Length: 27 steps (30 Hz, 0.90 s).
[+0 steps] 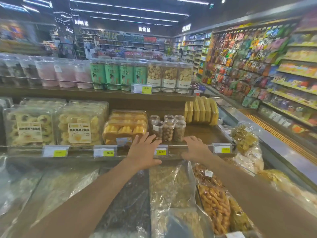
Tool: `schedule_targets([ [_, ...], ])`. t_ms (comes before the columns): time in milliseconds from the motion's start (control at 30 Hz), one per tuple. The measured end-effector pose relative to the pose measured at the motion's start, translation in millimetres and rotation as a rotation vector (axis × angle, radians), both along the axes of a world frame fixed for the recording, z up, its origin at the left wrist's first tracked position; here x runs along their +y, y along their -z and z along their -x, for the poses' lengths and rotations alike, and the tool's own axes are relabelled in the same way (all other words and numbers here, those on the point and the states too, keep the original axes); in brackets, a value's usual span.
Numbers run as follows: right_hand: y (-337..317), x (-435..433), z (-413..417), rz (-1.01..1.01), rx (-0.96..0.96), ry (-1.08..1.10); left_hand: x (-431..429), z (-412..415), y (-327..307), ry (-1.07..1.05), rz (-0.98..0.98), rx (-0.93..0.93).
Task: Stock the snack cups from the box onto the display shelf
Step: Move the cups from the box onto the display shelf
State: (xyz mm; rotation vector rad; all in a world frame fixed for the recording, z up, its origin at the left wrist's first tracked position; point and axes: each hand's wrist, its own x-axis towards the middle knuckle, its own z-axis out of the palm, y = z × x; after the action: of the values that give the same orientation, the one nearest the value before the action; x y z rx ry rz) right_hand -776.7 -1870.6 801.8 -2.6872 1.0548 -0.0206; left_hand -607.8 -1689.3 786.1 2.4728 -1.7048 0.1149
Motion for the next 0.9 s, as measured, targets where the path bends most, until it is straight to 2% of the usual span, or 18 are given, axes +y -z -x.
schedule_targets([
  [200,22,106,16,0.089,-0.016,-0.003,105,16,19,0.033,-0.009,0.004],
  [500,88,267,85,0.062,-0.08,0.049,233,64,77,0.065,-0.12,0.031],
  [667,121,325,140,0.006,-0.124,0.059,272,106,105,0.122,-0.133,0.092],
  [900,156,361,242,-0.037,-0.095,0.12,286,185,127,0.226,-0.184,0.057],
])
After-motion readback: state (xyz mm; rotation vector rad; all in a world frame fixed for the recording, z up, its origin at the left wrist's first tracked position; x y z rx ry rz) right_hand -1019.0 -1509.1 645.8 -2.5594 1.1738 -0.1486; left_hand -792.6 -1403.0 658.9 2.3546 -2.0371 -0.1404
